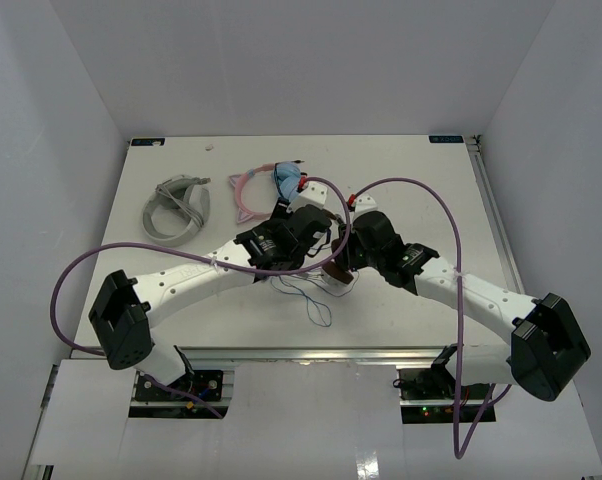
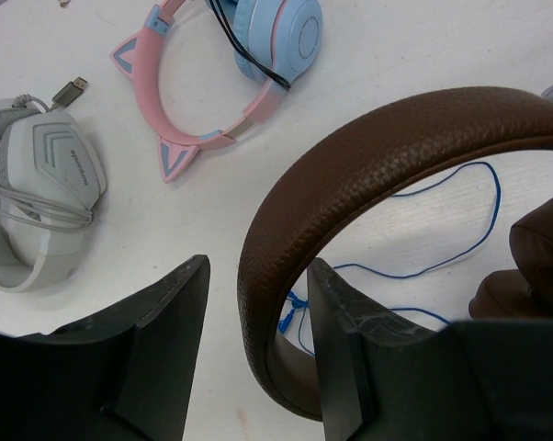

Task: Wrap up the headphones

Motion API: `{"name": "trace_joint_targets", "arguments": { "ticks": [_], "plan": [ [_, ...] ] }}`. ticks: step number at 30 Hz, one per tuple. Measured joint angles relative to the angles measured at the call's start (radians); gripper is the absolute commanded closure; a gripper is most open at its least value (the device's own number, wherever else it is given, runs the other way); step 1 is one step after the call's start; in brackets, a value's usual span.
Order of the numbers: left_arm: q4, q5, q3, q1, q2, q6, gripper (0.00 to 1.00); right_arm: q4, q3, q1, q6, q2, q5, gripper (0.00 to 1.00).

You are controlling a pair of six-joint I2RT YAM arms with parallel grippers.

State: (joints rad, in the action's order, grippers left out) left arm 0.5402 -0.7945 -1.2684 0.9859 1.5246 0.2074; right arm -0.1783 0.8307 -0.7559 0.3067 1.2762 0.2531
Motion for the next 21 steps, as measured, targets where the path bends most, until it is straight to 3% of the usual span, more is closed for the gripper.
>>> {"name": "trace_joint_targets", "arguments": {
  "ticks": [9, 15, 18, 21],
  "plan": [
    [-0.003, -0.012, -0.003, 0.006, 0.0, -0.05, 0.44, 0.0, 0.0, 0.0, -0.004, 0.009, -0.036, 0.92],
    [-0.017, -0.03, -0.004, 0.006, 0.016, -0.085, 0.58, 0.0, 0.0, 0.0, -0.008, 0.015, -0.051, 0.92],
    [-0.019, -0.029, -0.004, 0.006, 0.022, -0.092, 0.58, 0.0, 0.0, 0.0, -0.01, 0.015, -0.055, 0.92],
    [-0.019, -0.028, -0.004, 0.006, 0.023, -0.094, 0.69, 0.0, 0.0, 0.0, -0.012, 0.015, -0.057, 0.92]
  ]
}}
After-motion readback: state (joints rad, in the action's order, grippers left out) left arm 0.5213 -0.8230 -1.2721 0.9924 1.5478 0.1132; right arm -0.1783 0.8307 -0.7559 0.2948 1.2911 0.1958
